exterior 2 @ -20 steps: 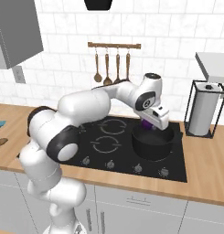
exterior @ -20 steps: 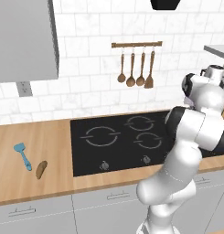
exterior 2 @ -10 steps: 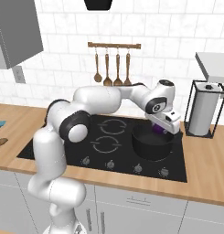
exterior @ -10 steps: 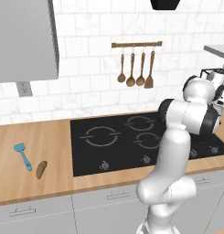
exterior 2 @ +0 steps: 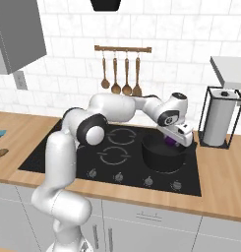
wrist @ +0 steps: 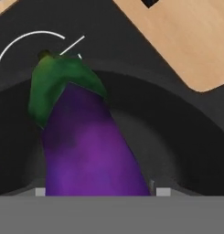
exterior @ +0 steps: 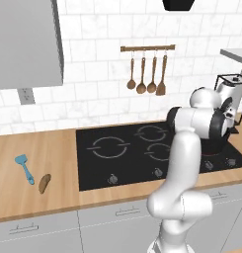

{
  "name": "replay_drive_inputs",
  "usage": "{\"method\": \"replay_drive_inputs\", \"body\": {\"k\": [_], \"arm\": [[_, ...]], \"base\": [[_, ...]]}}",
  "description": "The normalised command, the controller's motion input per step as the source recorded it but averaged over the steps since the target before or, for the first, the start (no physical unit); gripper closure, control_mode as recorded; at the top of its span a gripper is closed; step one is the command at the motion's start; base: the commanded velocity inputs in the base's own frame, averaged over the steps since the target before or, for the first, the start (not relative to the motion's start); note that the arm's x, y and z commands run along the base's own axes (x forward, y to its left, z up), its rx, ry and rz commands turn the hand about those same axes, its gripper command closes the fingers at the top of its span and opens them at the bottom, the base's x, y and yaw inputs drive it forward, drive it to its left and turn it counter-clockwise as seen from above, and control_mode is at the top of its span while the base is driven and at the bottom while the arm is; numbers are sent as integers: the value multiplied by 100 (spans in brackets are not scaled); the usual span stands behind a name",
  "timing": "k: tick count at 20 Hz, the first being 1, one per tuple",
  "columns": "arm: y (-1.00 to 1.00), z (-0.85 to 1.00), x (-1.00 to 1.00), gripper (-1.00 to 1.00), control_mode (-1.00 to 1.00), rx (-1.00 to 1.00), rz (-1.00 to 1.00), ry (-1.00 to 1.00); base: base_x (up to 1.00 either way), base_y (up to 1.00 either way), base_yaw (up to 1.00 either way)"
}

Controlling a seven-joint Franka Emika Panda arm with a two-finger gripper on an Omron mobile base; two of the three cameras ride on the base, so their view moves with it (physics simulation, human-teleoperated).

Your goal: Put the eggplant and sweet potato in the pot. Retrieve the spatula and lightly stir the vegetables in the pot.

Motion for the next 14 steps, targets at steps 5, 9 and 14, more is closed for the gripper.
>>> {"method": "replay_drive_inputs", "body": {"k": [5, 9, 14], "arm": [[-3, -26, 59, 100, -100, 0, 0, 1], [-10, -28, 18, 100, -100, 0, 0, 0], [20, -21, -58, -100, -100, -4, 0, -3]], "base": [[0, 0, 0], [0, 0, 0], [0, 0, 0]]}}
